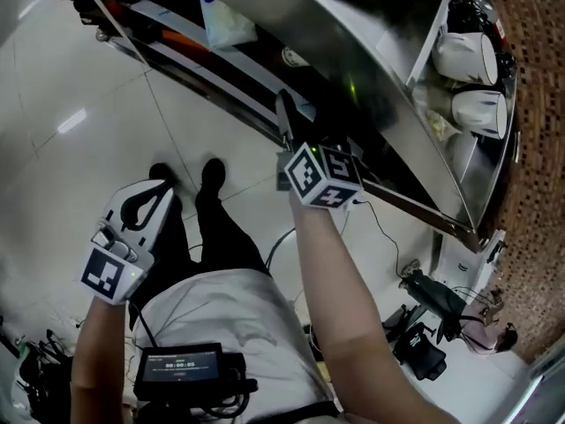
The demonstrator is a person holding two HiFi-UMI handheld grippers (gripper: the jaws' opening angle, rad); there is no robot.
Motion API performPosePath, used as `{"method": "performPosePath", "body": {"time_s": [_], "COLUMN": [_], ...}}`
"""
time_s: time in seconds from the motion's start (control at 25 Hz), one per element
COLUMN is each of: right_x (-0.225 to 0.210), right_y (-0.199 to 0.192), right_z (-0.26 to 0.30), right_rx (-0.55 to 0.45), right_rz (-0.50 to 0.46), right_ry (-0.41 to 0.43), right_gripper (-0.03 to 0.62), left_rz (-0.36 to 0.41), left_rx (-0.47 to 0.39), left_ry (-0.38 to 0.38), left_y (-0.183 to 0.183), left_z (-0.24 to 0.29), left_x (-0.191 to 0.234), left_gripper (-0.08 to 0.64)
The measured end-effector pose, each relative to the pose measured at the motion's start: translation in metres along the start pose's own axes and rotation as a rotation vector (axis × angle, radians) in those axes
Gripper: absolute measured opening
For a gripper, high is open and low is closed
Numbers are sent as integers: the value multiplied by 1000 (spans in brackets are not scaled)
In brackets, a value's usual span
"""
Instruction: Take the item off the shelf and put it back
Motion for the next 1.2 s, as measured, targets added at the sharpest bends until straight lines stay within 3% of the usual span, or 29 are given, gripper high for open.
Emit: {"method": "performPosePath", "body": {"time_s": [0.28,0.36,0.68,0.96,1.08,1.2], "right_x": [-20,-23,-18,-23,-24,-23], "right_y": [8,11,23,19,19,21], "right_z": [37,47,73,85,86,84], "right_rx": [11,25,38,84,70,48], "right_rz": [-11,-16,-87,-130,-138,-148], "right_ry": [-62,-58,-53,-53,-60,-58], "right_gripper": [327,365,365,365,289,281], "left_rz": [-52,-63,-100,-88,-91,-93], "left_rx": [-37,-38,-43,-74,-75,-65], "left_ry": [18,14,27,53,51,47], "left_y": [-4,-9,-16,-14,-15,-18], "left_z": [-1,2,-2,-9,-10,-11], "left_x": [-2,-2,0,8,6,5], "left_gripper": [15,15,15,14,15,14]}}
Point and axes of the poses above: the fingertips, and each gripper's own axes: z forward along the fingers, x to its left, y out of its top, the point moved 10 cm from there along -z, backward along the fingers, and after that the axes turned 14 degrees about -z, right-handed, at the moved point
